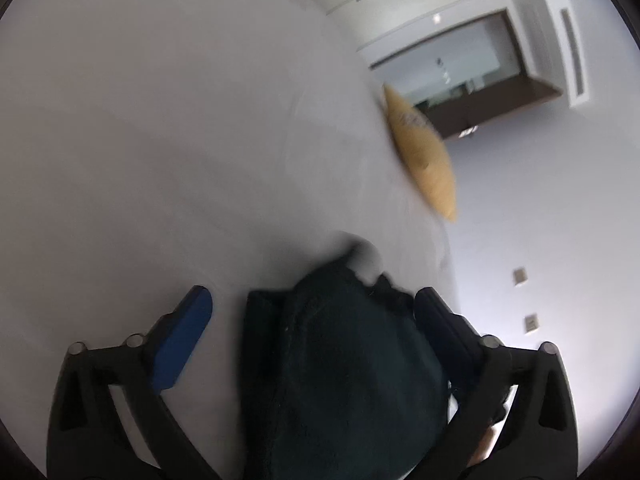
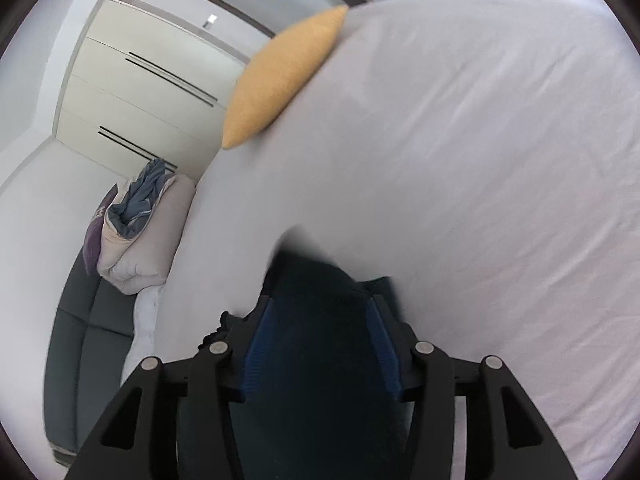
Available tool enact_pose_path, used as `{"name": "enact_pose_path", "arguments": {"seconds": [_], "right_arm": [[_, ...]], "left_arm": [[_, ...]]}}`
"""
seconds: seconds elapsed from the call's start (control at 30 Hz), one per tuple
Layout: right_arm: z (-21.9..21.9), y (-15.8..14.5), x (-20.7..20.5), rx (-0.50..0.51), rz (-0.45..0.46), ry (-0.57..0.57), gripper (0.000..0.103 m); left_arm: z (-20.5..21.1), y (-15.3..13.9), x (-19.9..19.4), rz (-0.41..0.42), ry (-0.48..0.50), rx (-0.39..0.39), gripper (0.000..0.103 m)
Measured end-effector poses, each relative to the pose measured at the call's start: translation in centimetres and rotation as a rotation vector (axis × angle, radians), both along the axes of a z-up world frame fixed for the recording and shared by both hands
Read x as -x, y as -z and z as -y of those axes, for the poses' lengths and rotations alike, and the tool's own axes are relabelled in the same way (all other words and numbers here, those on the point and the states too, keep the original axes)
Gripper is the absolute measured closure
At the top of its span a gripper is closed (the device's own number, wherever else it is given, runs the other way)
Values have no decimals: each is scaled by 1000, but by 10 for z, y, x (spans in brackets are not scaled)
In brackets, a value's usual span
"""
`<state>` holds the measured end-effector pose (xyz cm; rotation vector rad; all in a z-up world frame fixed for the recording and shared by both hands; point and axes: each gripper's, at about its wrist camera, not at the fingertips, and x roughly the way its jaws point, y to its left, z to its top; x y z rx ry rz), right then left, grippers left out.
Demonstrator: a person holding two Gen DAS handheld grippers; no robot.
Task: Fold small clothes
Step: 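Carry the gripped hem over the strip with both tools and lay it down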
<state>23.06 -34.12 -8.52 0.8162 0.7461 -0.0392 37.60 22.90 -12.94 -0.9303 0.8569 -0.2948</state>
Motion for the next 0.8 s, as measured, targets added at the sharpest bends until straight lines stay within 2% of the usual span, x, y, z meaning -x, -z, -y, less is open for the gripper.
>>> {"name": "enact_pose_path", "arguments": {"seconds": [0.07, 0.17, 0.27, 0.43, 0.5, 0.57, 0.6, 0.63, 0.7, 0.8], "right_arm": [[3, -5, 8, 14, 0, 19, 50], [0, -14, 21, 64, -1, 16, 50], [-17, -19, 31, 174, -38, -52, 50], [-38, -16, 58, 323, -89, -165, 50], [-39, -14, 65, 359, -110, -188, 50], [-38, -13, 70, 408, -142, -177, 50], [-37, -12, 75, 422, -149, -178, 50], [-37, -10, 79, 430, -158, -185, 50], [-38, -6, 80, 436, -176, -204, 57], [-42, -3, 84, 428, -179, -231, 77]], "left_arm": [[-7, -4, 6, -12, 2, 12, 0], [7, -18, 30, 10, 64, -63, 1], [20, -18, 58, 28, 100, -99, 1], [49, 0, 95, 1, 180, -170, 2], [50, 9, 104, -11, 196, -156, 6], [52, 14, 108, -20, 194, -172, 24], [52, 17, 128, -23, 199, -192, 27], [54, 18, 129, -25, 205, -208, 30], [51, 24, 136, -27, 210, -216, 30], [48, 24, 150, -21, 220, -216, 31]]}}
